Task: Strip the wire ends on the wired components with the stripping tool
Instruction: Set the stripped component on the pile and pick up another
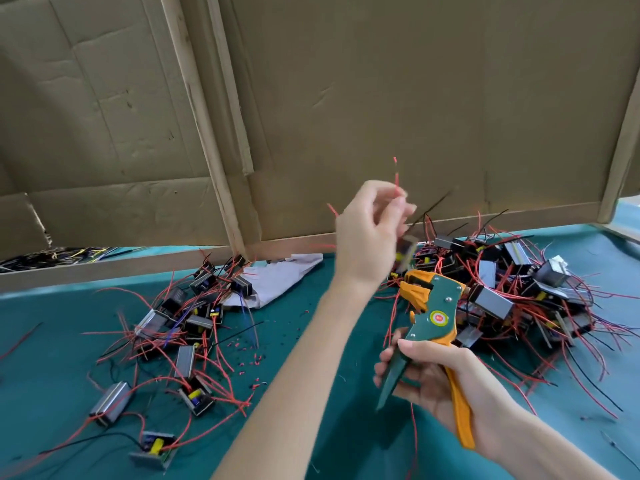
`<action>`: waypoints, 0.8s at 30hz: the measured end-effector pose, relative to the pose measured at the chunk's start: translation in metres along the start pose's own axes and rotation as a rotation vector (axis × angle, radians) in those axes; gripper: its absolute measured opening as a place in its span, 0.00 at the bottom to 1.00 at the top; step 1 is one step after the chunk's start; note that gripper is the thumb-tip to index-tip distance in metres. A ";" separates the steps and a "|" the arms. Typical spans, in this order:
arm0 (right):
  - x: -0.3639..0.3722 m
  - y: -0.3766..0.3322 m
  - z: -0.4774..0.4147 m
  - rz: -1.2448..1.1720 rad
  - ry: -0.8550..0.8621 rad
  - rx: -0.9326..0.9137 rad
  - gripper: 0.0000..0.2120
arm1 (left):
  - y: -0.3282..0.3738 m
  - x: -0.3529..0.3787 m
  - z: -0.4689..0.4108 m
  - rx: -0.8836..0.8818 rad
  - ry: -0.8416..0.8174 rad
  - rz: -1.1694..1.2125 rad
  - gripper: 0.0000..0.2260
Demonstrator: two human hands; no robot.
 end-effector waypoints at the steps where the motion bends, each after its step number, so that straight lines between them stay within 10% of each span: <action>1: 0.000 0.001 0.000 -0.004 -0.002 0.006 0.11 | 0.001 0.016 -0.002 -0.045 -0.054 0.072 0.09; 4: 0.001 0.001 0.001 -0.010 -0.006 0.011 0.12 | -0.015 0.049 0.007 -0.207 -0.354 0.101 0.28; 10: 0.003 -0.001 0.000 0.017 -0.015 0.000 0.13 | -0.096 -0.068 0.016 -0.322 -0.167 -0.607 0.24; 15: 0.006 -0.003 0.003 0.056 -0.031 -0.034 0.13 | -0.163 -0.170 0.030 -0.471 -0.402 -1.294 0.27; 24: 0.007 -0.007 0.007 0.056 -0.008 -0.032 0.14 | -0.173 -0.170 0.026 -0.270 -0.551 -1.267 0.15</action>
Point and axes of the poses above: each hand's wrist, its own z-axis away from the middle knuckle, its own x-axis out of the palm, y = z × x, the point moved 7 cm from there along -z, towards the middle knuckle, and after that the axes turned 8 degrees about x, right-handed, at the moved point
